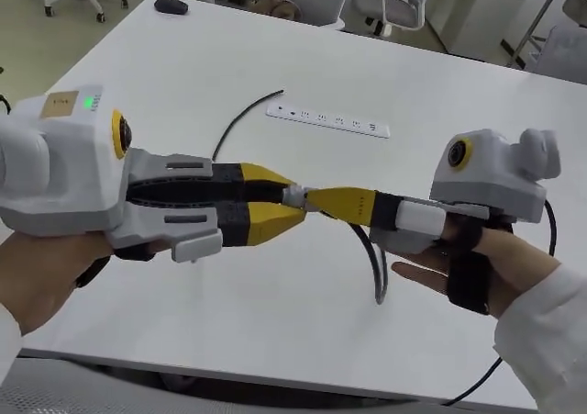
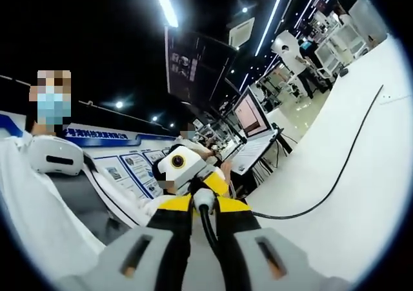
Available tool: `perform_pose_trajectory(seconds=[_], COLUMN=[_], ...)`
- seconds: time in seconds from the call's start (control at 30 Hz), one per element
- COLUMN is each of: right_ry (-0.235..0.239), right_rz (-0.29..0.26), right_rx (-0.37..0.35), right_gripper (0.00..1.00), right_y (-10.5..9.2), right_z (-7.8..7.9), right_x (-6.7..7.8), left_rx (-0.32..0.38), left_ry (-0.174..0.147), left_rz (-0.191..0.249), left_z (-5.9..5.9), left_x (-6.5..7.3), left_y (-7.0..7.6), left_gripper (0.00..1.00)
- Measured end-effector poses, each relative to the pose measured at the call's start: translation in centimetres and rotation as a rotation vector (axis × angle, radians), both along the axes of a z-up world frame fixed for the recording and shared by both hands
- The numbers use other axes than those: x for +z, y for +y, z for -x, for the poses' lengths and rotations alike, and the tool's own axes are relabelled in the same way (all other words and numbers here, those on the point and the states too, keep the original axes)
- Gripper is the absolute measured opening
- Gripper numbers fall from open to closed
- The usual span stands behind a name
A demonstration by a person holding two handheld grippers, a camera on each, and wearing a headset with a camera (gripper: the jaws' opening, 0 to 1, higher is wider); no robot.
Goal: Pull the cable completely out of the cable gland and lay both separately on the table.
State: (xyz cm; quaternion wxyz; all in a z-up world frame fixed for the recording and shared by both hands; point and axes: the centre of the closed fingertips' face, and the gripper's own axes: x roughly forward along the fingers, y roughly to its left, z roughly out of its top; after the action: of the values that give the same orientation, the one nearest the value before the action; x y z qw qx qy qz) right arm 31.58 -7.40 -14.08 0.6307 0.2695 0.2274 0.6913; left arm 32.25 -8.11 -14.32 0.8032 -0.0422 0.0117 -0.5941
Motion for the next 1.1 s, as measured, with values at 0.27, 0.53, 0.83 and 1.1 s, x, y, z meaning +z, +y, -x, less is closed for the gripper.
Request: perform_pose_trajectory(seconds=[0.27, 0.53, 0.83, 1.1], right_ry=[-0.035, -0.120, -0.249, -0.343], right_rz=[0.026, 0.066, 0.097, 0.029], right_rx=[0.002, 0.005, -0.016, 0.009], right_gripper=[0.10, 0.10, 0.10, 0.01], right_y=[0.3, 0.5, 0.3, -0.3], right_z=[-0.1, 0.1, 0.4, 0.7], right_x=[-0.4, -0.9, -1.1, 0.4], left_rx=[-0.017, -0.042, -0.067, -0.112], left_ry=[0.125, 0.231, 0.301, 0.389], left_rz=[0.022, 0.039, 0.048, 0.127], left_z=[-0.3, -0.3, 0.1, 0.6], left_x=[-0.7, -1.5, -2.1, -1.6], left_y=[0.2, 0.3, 0.1, 0.3], left_gripper=[0.15, 0.14, 0.14, 0.14])
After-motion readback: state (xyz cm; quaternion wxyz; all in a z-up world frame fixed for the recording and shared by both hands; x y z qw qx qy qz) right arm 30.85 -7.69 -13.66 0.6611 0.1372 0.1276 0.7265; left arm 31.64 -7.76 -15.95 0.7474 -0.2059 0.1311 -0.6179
